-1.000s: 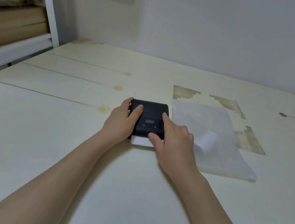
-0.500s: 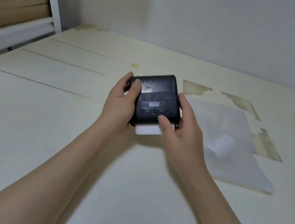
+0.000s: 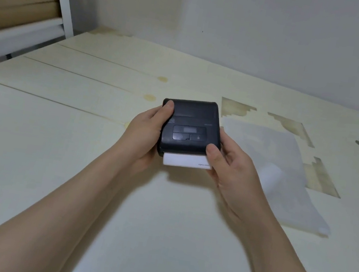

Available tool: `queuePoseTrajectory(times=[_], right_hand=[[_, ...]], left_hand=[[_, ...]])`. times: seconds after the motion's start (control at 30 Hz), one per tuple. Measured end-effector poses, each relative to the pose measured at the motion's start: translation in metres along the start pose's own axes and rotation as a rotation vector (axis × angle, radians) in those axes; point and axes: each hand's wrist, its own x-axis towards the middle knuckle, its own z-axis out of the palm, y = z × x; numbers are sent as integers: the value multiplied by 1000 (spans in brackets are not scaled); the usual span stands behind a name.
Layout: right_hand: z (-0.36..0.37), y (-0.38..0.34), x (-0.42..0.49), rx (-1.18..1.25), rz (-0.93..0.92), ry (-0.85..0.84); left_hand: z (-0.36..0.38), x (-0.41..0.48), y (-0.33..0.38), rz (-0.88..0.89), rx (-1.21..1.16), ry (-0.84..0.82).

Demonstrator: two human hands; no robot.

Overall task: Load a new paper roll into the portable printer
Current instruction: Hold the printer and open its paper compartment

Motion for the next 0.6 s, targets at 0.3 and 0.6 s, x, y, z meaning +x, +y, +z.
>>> queuePoseTrajectory(times=[0.3,0.6], right_hand=[[5,-1,-11,-51,-60,129],[4,-5,-9,-35,-55,194]], left_hand=[[4,-4,0,36,13,78],[3,-1,3,133,136,188]])
